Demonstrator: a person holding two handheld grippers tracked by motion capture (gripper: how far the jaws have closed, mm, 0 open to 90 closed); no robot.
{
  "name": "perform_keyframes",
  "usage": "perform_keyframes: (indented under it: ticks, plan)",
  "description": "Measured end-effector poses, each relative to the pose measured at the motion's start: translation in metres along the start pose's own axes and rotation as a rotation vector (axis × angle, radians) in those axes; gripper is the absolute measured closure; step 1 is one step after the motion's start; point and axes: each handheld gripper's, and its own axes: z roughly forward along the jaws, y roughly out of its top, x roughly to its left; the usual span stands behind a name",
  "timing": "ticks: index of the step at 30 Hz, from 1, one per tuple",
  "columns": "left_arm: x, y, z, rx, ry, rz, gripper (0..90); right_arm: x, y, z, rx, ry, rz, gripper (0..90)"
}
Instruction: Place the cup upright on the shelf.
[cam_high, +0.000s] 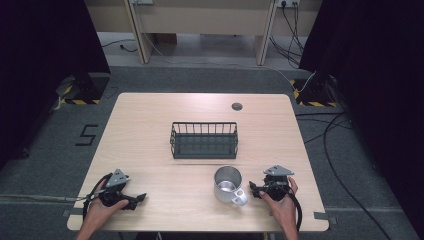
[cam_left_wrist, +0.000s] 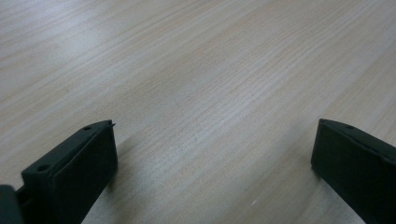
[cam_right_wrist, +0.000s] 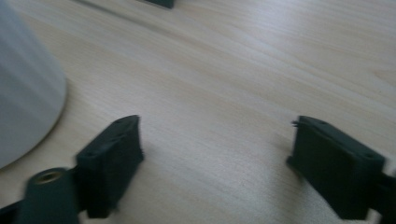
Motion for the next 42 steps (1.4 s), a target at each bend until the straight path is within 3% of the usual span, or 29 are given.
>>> perform_keyframes:
  ticks: [1,7,11,28,37,42]
  plan:
    - [0.000,0.000,0.000,0.000,0.000,0.001,0.0,0.000,-0.001,-0.002,-0.006,0.008,0.004,15.3]
    - [0.000,0.000,0.000,0.000,0.000,0.001,0.0,0.003,0.000,-0.015,-0.088,0.018,0.021,16.3]
    - [0.000,0.000,0.000,0.001,-0.001,0.001,0.0,0.011,0.000,-0.026,-0.131,0.034,0.004,17.0]
    - [0.000,0.000,0.000,0.001,-0.001,0.002,0.0,0.025,-0.013,-0.060,-0.180,-0.011,-0.015,18.8]
    - [0.000,0.000,0.000,0.000,-0.002,0.001,0.0,0.032,-0.015,-0.079,-0.227,0.010,-0.015,18.6]
    - [0.000,0.000,0.000,0.000,-0.002,0.001,0.0,0.045,-0.010,-0.090,-0.264,0.042,-0.034,17.8]
